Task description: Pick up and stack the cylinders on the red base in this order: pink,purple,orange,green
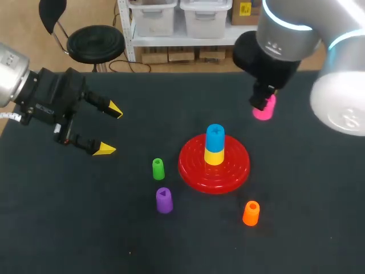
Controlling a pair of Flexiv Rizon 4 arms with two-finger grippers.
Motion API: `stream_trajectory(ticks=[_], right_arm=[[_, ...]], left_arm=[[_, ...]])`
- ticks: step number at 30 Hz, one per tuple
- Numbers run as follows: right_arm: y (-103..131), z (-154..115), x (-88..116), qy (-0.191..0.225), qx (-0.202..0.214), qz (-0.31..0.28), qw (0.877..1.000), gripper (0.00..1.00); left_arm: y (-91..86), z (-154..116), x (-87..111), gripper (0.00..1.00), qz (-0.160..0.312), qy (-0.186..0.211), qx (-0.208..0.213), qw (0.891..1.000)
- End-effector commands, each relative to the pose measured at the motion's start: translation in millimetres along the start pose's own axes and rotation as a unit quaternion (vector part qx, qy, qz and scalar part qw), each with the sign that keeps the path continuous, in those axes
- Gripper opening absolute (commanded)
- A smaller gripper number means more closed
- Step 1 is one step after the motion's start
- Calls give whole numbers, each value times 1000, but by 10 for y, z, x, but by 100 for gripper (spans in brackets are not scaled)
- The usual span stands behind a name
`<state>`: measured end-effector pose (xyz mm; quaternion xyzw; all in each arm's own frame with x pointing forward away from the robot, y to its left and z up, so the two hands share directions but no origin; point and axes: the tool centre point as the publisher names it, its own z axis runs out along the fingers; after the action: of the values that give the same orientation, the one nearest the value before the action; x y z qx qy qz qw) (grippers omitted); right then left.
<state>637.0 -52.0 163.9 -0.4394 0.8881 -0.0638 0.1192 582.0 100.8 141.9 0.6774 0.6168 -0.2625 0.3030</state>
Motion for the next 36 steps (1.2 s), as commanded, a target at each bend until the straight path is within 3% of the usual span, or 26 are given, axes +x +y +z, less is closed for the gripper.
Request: stream_trajectory(ticks=[1, 18, 36], right_arm=[[46, -65, -85, 8, -23, -5, 1000, 0], [364, -188, -353, 10, -71, -30, 997, 0], [640, 39, -582, 37, -102, -65, 992, 0]], left_arm=[[1, 4, 12, 100, 1, -1, -1, 1000], [1, 4, 12, 100, 1, -1, -1, 1000], [1, 4, 12, 100, 1, -1, -1, 1000]])
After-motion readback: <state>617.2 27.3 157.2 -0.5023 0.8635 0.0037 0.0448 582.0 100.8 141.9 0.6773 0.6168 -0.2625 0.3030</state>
